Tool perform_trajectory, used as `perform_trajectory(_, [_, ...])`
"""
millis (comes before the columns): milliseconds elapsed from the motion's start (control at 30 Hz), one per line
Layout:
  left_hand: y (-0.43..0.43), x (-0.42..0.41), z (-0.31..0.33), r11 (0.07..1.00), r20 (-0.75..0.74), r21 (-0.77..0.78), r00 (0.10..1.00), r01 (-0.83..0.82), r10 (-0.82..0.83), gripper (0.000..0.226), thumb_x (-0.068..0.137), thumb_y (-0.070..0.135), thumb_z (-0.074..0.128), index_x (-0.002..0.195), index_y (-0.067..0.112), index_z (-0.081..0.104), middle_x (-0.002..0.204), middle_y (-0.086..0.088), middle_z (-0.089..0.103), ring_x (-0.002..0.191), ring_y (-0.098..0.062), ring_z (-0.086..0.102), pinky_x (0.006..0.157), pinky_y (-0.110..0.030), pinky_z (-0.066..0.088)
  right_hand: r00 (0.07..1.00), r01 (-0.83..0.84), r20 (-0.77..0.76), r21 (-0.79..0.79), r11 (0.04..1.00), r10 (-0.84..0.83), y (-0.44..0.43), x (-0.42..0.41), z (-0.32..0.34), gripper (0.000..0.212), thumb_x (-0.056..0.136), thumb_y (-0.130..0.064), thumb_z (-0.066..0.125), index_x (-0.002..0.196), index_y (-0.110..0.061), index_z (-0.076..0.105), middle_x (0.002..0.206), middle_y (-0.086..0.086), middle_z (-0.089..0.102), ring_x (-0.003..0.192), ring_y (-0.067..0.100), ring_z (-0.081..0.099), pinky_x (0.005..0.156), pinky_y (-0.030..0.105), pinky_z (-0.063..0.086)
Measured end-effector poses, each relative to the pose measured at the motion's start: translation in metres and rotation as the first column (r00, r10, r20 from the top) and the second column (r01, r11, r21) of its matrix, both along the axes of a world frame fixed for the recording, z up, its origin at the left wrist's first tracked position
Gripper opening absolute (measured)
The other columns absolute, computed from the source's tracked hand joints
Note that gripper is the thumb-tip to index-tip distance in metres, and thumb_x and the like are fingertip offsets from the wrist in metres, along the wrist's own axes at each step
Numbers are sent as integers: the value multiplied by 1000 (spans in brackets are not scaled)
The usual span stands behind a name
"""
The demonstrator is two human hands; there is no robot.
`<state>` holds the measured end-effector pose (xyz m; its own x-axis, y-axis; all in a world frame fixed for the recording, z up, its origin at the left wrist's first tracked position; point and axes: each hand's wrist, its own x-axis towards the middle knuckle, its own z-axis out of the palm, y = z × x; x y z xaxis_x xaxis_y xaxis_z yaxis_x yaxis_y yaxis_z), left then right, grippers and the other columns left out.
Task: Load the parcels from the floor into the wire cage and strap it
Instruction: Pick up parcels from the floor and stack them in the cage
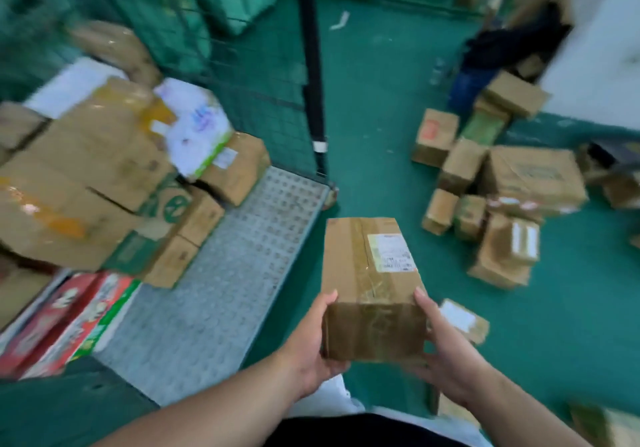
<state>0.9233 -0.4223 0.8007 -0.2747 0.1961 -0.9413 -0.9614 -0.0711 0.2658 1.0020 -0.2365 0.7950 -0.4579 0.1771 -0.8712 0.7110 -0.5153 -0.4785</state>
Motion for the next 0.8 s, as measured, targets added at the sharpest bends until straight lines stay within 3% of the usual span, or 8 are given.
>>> perform_trajectory(33, [-22,-17,3,999,-20,1,999,-46,46,37,84,53,72,82,16,70,74,-10,69,91,-30,62,87,-42,49,998,-52,-37,-10,999,51,-17,-26,0,55,81,-67,67,123,-32,69,106,-6,78,113,28,68,93,47,55])
perform_trajectory(100, [-47,-38,5,987,-24,7,986,-163,163,35,80,53,73,86,18,69,75,-11,68,84,-29,62,76,-37,49,992,-115,-56,-1,993,115,-36,-62,-1,53,78,-67,68,121,-36,69,104,-11,78,115,27,68,105,52,49])
perform_trajectory(200, [-75,-66,1,937,-11,18,937,-350,350,50,71,53,80,104,18,67,92,-15,71,87,-30,63,66,-33,50,961,-253,-97,66,965,258,-60,-123,6,55,65,-75,72,111,-45,72,102,-15,77,113,20,68,105,52,51])
perform_trajectory(300, [-83,-92,0,899,-27,29,898,-438,438,70,59,57,81,115,19,67,113,-18,72,104,-35,62,80,-38,49,933,-335,-99,111,936,346,-68,-177,4,52,72,-74,71,114,-44,70,111,-10,75,112,20,68,96,46,55])
perform_trajectory(433, [-83,-149,-4,850,-36,24,849,-527,527,66,64,53,79,117,18,63,121,-19,68,119,-38,60,90,-42,49,896,-413,-107,154,898,431,-72,-252,-9,79,66,-81,73,127,-33,59,122,-5,69,113,20,66,95,46,56])
perform_trajectory(533, [-79,-207,-8,833,-78,17,830,-553,553,73,60,56,81,119,18,60,124,-22,64,119,-39,60,96,-44,51,874,-446,-134,160,880,467,-70,-317,-13,72,80,-73,67,130,-24,51,122,0,64,110,22,64,87,42,57])
perform_trajectory(633, [-71,-265,-8,811,-109,-13,807,-585,581,64,72,59,78,120,20,60,125,-23,63,117,-39,61,100,-45,51,860,-469,-154,141,872,487,-64,-383,-11,67,86,-68,64,132,-21,50,121,2,63,108,22,64,81,40,56])
perform_trajectory(800, [-61,-350,-3,798,-141,-28,792,-602,593,66,77,67,73,123,21,61,123,-22,60,108,-39,62,100,-46,52,794,-538,-199,211,816,574,-57,-485,2,81,73,-79,68,133,-26,51,124,-2,64,112,20,64,90,43,55])
